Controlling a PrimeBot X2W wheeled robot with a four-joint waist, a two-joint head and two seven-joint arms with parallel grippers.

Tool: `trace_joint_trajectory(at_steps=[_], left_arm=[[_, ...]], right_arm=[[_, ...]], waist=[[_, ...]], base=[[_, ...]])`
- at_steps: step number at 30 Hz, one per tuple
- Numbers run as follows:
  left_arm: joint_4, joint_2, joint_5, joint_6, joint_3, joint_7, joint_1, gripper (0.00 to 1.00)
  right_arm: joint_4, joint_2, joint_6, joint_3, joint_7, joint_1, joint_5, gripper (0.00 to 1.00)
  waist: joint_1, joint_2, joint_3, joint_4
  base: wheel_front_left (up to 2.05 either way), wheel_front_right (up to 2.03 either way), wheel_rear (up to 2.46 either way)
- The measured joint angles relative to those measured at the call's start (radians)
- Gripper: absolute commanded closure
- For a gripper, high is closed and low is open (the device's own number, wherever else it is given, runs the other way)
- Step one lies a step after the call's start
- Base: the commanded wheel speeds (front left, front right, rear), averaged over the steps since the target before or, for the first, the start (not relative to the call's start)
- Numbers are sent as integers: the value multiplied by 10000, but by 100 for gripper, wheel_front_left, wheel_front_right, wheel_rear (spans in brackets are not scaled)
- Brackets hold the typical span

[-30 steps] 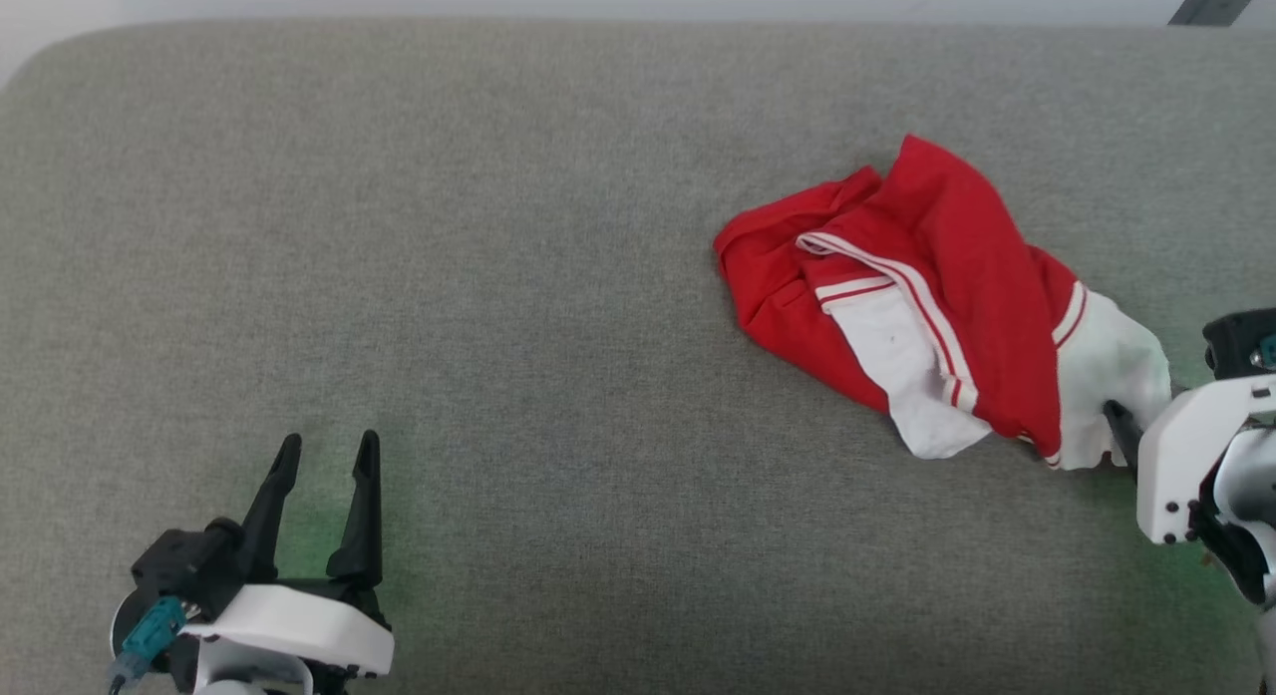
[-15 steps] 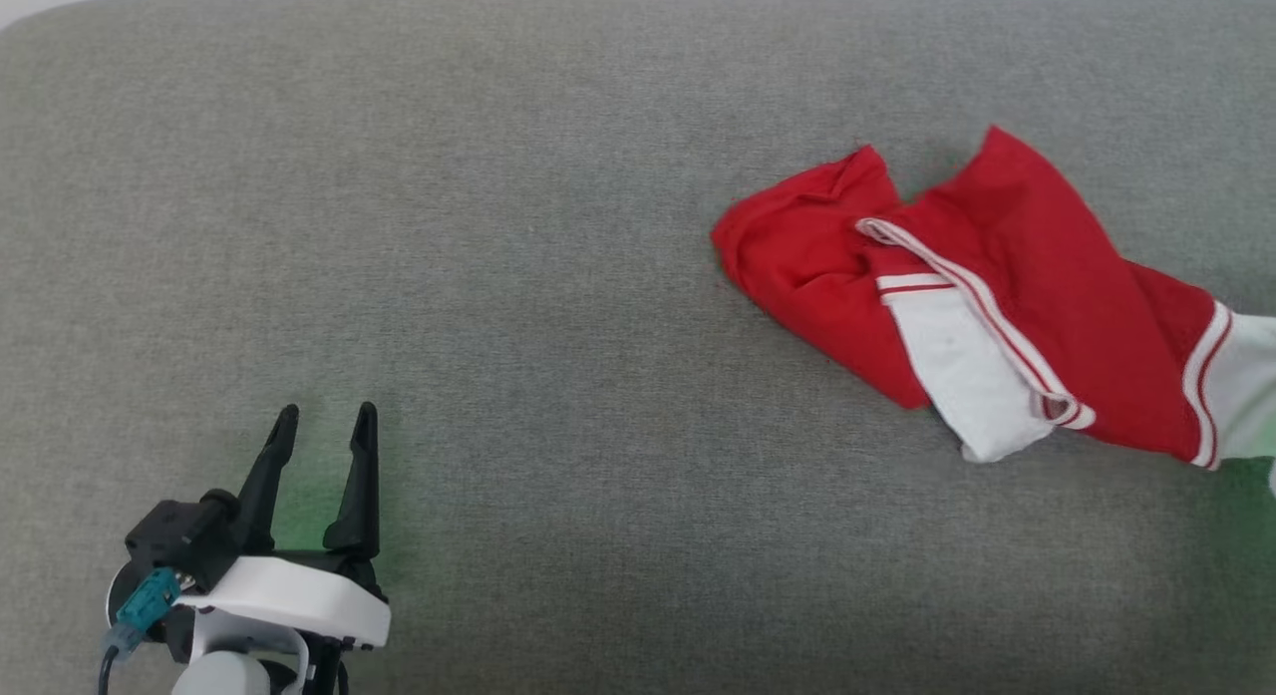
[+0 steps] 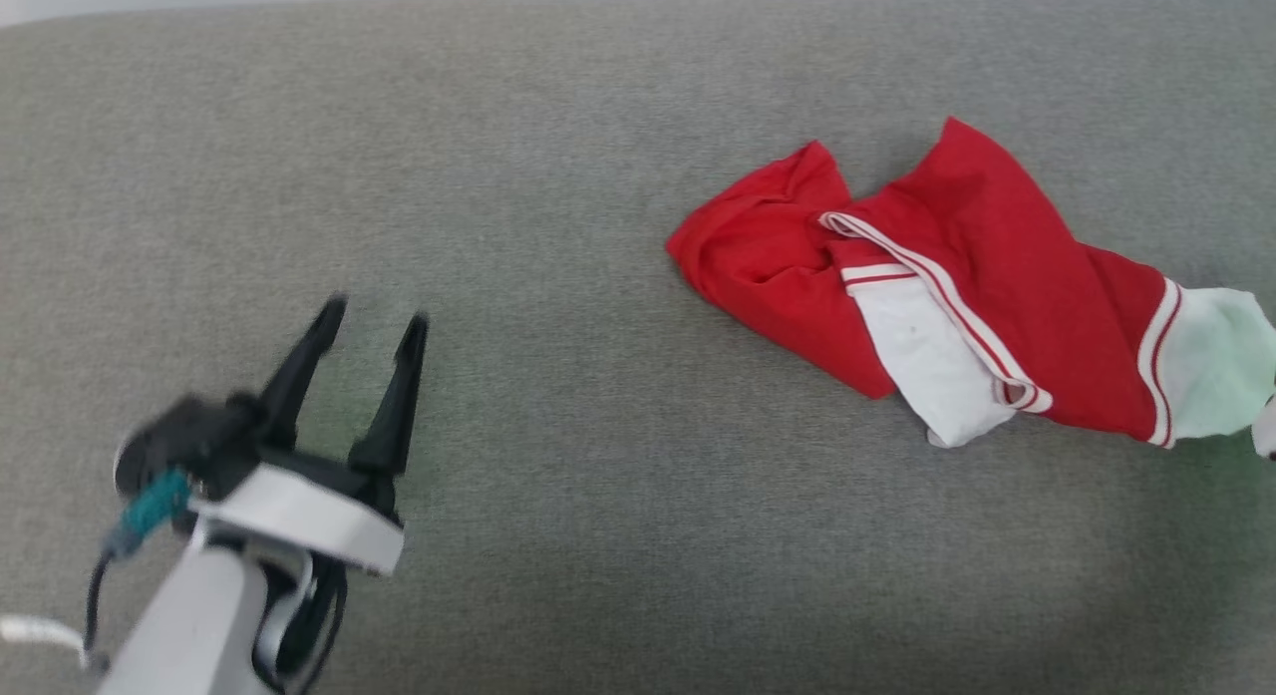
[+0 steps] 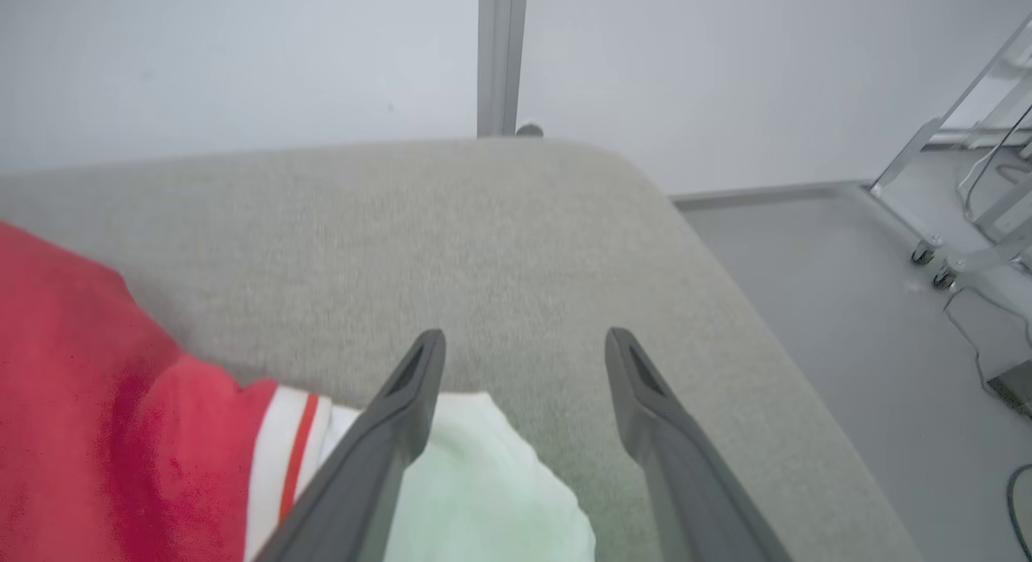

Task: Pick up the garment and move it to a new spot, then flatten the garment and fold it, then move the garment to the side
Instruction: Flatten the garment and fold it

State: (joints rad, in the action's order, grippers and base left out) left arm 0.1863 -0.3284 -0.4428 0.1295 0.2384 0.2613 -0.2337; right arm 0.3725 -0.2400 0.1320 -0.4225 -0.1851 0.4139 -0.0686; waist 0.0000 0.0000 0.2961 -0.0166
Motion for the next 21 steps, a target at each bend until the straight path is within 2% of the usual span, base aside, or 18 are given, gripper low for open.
trace_joint_trajectory(at_steps=[3,5,9,12,16,17,20,21], left_arm=[[-222,-934,-642,13,1346,-127,-1001,0],[-491,-1484,-1327,13,2395,-943,-1720,0],[-1220,-2165,-3927,13,4332,-3875,-3188,0],[-1429,-2468,-5473,13,5356,-6215,-4006,0],[-1093,-2115,-6694,8,5925,-8310,-4746,0],[-965,-1954,-6951,-123,6000,-8721,-4847,0],[-556,-1298,-7645,-882,6092,-9670,-5045,0],[-351,-945,-8096,-1310,6092,-10076,-5112,0]], right_arm=[[-470,370,2,-125,1035,24,21,0],[-763,648,0,-111,1561,29,8,0],[-1076,1187,0,-31,2138,105,25,0],[-1118,1475,0,107,2313,216,36,0],[-1078,1712,0,445,2568,265,-82,0],[-1045,1732,0,523,2631,263,-117,0],[-863,1801,0,640,2857,259,-230,0],[-713,1831,0,677,3014,251,-316,0]], waist=[[0,0,-40,-197],[0,0,-71,-381],[0,0,-79,-872],[0,0,-47,-1307],[0,0,74,-1923],[0,0,118,-2074],[0,0,267,-2546],[0,0,360,-2851]], base=[[0,0,0],[0,0,0],[0,0,0],[0,0,0],[0,0,0],[0,0,0],[0,0,0],[0,0,0]])
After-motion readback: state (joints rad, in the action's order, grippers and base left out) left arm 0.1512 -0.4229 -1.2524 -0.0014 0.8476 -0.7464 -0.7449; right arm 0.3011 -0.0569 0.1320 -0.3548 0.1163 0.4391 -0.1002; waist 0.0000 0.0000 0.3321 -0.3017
